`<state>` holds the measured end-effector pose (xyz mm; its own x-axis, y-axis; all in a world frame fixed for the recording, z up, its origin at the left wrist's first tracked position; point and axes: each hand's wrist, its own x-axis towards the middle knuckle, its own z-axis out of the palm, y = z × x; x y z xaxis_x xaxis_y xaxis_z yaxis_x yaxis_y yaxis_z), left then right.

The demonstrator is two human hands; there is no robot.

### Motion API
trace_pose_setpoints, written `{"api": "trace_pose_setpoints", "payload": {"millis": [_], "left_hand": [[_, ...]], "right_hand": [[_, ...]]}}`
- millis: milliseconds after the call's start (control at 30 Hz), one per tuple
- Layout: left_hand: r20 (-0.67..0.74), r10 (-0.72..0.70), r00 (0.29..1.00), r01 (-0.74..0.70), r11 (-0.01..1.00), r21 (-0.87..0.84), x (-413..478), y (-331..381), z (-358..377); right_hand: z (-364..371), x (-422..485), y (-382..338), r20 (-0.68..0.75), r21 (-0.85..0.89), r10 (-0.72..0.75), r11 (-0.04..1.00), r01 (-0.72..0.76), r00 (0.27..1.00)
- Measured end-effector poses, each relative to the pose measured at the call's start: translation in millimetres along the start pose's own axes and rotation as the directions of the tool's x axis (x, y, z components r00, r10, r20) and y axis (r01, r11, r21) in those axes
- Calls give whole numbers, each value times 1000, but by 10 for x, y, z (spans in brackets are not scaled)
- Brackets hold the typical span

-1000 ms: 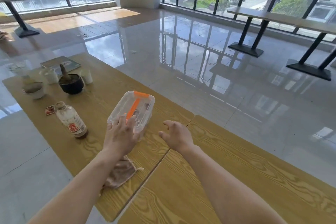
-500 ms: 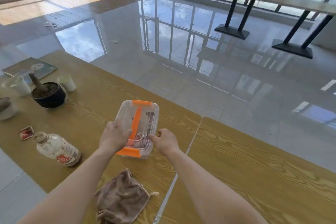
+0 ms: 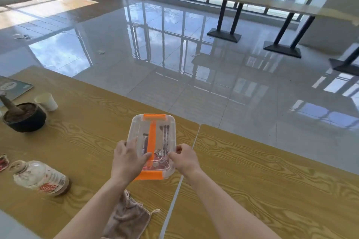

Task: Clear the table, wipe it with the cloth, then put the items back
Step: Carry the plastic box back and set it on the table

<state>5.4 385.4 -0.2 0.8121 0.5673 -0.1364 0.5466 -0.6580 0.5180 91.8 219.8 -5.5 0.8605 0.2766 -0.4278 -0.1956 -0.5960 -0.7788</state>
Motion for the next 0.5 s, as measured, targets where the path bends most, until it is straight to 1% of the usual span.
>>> {"api": "trace_pose_setpoints", "payload": {"millis": [233, 500], "left_hand": [[77, 145, 986, -145, 989, 0, -269, 514, 300], [204, 313, 927, -314, 949, -31, -691, 1160, 739]], "right_hand": [[-571, -408, 407, -135, 66, 42, 997, -34, 990], [-1198, -996, 986, -320, 98, 145, 988, -120, 936]]}}
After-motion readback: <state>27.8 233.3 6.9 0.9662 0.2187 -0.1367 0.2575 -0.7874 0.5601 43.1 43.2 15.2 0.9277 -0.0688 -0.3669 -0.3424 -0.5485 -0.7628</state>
